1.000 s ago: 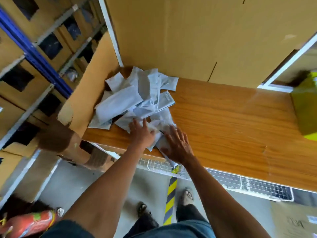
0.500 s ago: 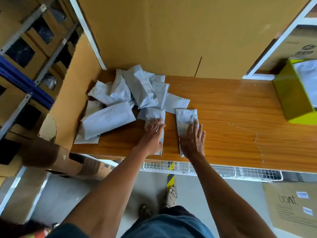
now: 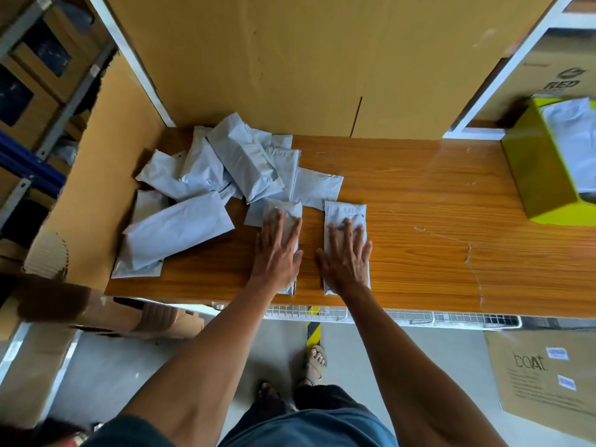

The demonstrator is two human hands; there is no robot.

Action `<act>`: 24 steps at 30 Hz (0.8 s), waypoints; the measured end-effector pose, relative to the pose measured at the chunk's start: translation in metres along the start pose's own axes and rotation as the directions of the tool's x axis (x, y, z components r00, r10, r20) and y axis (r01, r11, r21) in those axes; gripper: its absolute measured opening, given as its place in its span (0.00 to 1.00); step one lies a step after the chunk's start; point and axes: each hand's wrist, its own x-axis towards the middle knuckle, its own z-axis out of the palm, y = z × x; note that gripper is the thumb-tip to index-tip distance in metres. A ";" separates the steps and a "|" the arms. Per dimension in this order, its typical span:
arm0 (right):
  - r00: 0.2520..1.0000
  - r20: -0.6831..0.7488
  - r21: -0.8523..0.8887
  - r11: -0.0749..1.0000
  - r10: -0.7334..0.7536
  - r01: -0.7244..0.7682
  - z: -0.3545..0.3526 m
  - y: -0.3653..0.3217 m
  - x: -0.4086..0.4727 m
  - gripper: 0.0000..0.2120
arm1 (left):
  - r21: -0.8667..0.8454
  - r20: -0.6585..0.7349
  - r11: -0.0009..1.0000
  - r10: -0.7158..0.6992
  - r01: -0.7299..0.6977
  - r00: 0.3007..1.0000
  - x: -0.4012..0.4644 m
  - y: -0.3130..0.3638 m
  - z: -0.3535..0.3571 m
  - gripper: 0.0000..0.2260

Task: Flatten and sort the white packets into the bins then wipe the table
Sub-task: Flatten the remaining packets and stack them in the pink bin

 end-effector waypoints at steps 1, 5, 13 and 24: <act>1.000 -0.022 0.016 1.000 -0.003 0.003 0.000 0.002 -0.001 0.35 | 0.012 -0.003 1.000 0.000 0.000 1.000 -0.001 0.001 0.001 0.38; 0.996 -0.085 0.063 0.998 -0.015 0.020 0.001 0.009 -0.002 0.32 | 0.031 -0.020 1.000 0.002 -0.001 1.000 0.001 -0.001 0.004 0.37; 0.987 -0.158 0.122 0.992 -0.022 0.042 0.004 0.008 -0.005 0.27 | 0.050 -0.080 0.999 -0.006 0.010 0.997 0.001 0.002 0.011 0.36; 0.990 -0.141 0.139 0.989 -0.022 0.042 0.005 0.005 -0.006 0.29 | -0.049 -0.114 0.996 0.072 -0.078 0.991 0.001 -0.005 0.009 0.32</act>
